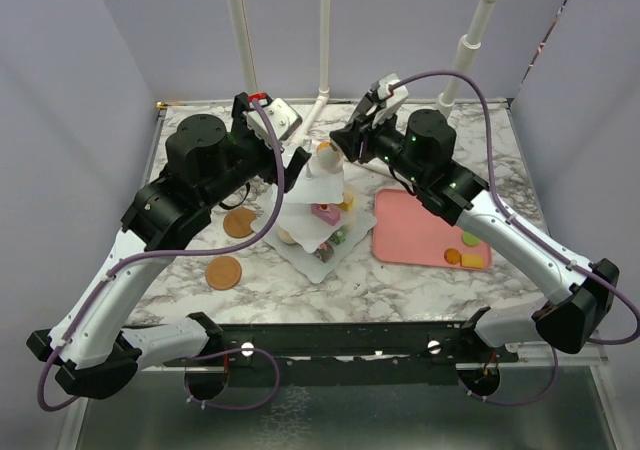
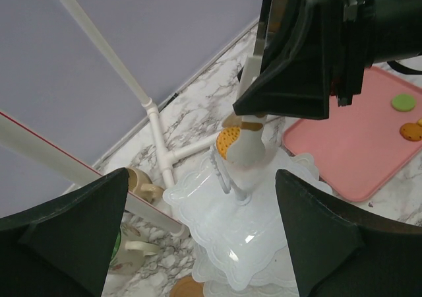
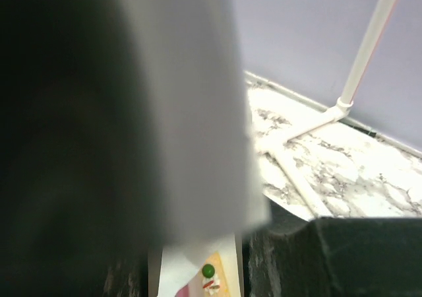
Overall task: Serve the afternoon tea
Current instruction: Place the desert on the desert table.
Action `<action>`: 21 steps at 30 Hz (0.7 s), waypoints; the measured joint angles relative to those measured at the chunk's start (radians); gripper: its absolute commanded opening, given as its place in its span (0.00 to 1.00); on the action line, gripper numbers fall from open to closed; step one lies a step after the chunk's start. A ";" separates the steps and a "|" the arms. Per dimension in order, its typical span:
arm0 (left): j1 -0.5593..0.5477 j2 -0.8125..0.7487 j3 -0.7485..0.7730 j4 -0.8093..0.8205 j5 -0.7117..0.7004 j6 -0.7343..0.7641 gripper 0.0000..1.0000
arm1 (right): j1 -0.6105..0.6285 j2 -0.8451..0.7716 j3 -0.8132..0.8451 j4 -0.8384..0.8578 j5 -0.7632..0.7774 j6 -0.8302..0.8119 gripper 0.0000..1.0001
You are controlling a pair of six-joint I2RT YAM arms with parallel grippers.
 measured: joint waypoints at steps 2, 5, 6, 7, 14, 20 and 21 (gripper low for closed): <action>0.000 -0.007 -0.004 0.000 0.000 0.000 0.93 | 0.015 0.013 0.000 -0.018 -0.007 -0.013 0.26; 0.000 -0.011 -0.009 0.000 0.001 0.001 0.93 | 0.028 0.019 0.000 -0.035 -0.013 -0.026 0.34; 0.000 -0.012 -0.011 0.000 0.001 0.001 0.93 | 0.030 0.018 0.000 -0.039 -0.015 -0.031 0.36; 0.000 -0.013 -0.014 0.000 0.001 0.001 0.93 | 0.033 0.018 0.002 -0.043 -0.016 -0.034 0.39; 0.000 -0.013 -0.019 0.000 0.005 0.001 0.94 | 0.039 0.016 0.011 -0.052 -0.018 -0.056 0.54; 0.000 -0.020 -0.030 0.000 0.032 0.014 0.94 | 0.040 -0.004 0.011 -0.051 -0.018 -0.058 0.56; 0.000 -0.022 -0.033 0.000 0.039 0.016 0.94 | 0.040 -0.009 0.011 -0.051 -0.018 -0.058 0.56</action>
